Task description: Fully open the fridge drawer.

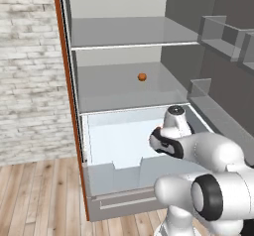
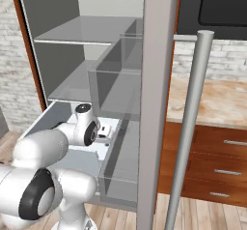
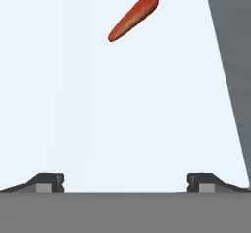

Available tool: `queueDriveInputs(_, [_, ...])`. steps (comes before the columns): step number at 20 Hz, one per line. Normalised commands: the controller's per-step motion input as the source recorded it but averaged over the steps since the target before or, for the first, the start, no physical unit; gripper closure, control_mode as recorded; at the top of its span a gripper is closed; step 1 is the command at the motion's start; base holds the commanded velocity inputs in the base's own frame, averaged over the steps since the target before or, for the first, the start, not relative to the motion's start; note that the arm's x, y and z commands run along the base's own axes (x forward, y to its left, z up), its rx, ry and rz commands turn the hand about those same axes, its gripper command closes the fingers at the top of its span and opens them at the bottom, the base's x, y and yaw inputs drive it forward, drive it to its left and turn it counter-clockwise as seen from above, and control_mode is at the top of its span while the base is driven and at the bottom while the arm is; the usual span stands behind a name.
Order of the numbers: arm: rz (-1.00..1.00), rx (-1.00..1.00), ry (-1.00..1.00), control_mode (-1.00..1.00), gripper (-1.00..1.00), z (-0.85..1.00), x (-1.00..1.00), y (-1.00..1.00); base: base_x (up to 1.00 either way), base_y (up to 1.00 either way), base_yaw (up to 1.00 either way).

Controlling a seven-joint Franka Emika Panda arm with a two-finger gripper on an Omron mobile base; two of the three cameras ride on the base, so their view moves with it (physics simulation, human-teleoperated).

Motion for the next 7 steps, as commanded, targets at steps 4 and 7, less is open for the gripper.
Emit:
queueDriveInputs(4, [0.0,0.0,-0.24,-1.0,-1.0,-0.33,-1.0,-0.47,0.0,0.0,0.0])
queueDriveInputs(7, [0.0,0.02,-0.25,-1.0,-1.0,-0.33,-1.0,-0.59,0.0,0.0,0.0])
